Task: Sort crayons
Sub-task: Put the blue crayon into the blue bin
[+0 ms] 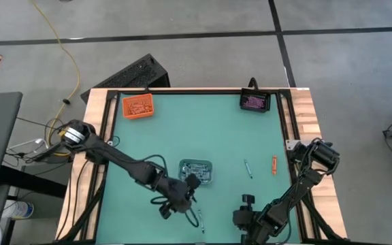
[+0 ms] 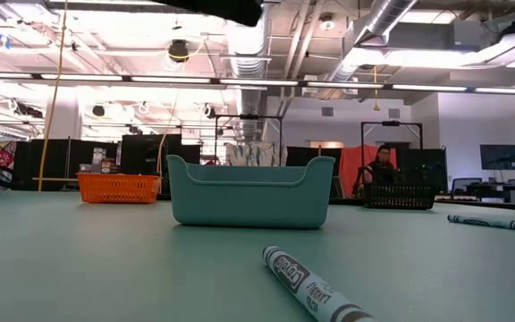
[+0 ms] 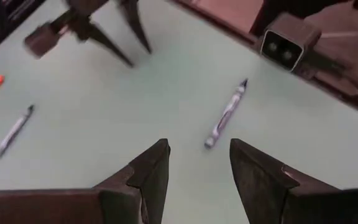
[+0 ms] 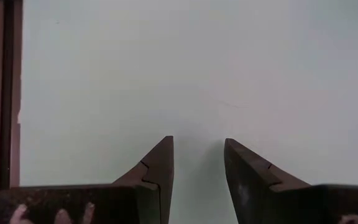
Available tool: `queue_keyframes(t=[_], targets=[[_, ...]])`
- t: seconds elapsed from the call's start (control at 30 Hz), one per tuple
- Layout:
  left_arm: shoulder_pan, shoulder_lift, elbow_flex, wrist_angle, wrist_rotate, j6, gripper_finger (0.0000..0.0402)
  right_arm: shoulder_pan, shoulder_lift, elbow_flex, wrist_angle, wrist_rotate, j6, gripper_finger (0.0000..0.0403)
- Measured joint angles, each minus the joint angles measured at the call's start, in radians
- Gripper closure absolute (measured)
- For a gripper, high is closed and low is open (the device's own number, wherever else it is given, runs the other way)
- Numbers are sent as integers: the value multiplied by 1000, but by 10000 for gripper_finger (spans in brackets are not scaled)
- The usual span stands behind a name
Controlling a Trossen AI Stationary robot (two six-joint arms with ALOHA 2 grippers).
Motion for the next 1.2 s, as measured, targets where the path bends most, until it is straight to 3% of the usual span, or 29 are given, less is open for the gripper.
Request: queue_keyframes(t=[0.33, 0.9, 1.2], targets=[[-47, 142, 20, 58, 40, 39, 244, 13, -2, 1, -4, 0, 63, 269], [-51, 381, 172, 67, 103, 106, 244, 17, -2, 2, 12, 3, 105, 269], [-42, 414, 201, 52, 104, 100, 261, 17, -2, 2, 16, 5, 103, 269]])
